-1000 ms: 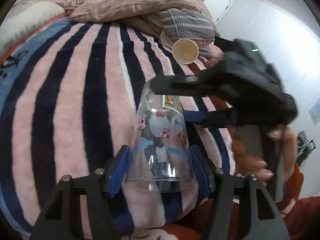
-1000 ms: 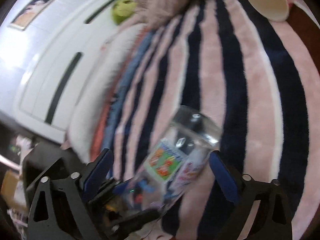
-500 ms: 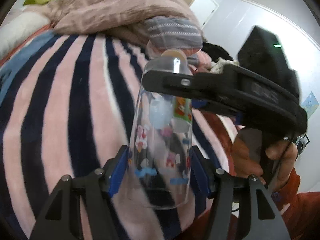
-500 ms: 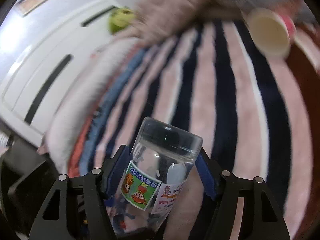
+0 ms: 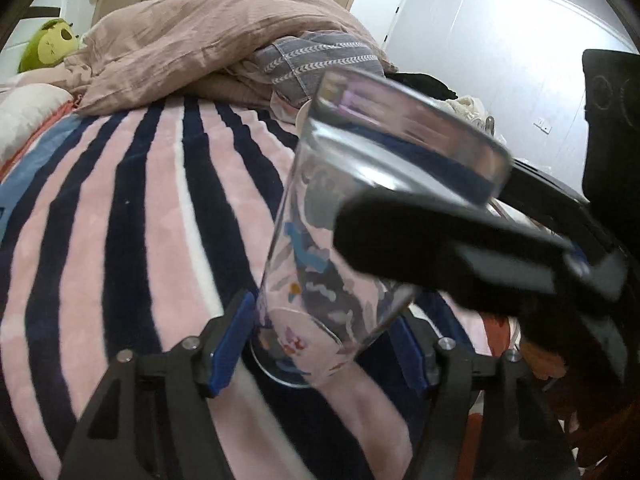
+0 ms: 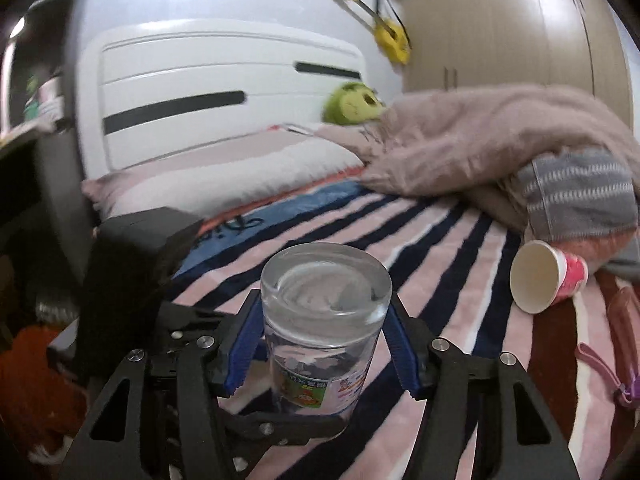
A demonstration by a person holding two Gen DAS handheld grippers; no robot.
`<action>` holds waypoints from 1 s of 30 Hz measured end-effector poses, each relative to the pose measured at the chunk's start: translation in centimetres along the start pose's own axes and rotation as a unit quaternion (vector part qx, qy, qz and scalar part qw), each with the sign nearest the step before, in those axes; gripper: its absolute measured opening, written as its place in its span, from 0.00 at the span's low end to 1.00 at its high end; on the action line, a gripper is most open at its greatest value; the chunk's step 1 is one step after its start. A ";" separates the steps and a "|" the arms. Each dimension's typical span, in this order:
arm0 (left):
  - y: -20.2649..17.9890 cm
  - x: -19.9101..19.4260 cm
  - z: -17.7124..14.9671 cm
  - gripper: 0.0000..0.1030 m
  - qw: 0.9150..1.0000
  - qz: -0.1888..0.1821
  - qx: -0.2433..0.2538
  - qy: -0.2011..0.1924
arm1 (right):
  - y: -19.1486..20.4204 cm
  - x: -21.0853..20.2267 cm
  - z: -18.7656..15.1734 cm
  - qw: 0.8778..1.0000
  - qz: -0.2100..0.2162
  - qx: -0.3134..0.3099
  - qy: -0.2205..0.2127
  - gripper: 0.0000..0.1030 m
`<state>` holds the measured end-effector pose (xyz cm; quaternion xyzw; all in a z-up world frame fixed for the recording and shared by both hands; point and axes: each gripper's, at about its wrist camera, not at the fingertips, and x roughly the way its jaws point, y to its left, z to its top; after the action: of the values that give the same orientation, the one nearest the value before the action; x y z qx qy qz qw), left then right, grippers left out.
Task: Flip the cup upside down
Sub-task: 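Lift the cup with the left gripper while the right gripper grasps its rim end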
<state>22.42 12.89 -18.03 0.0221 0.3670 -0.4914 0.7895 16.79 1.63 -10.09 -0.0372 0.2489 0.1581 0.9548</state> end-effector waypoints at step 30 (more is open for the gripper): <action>-0.4 -0.7 0.2 0.79 1.000 -0.001 -0.001 -0.013 | -0.9 -0.1 -0.1 0.999 0.004 0.045 0.009 0.62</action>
<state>22.09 13.14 -17.31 0.0141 0.3574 -0.4923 0.7935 16.91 0.73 -10.13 0.0055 0.2648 0.1499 0.9526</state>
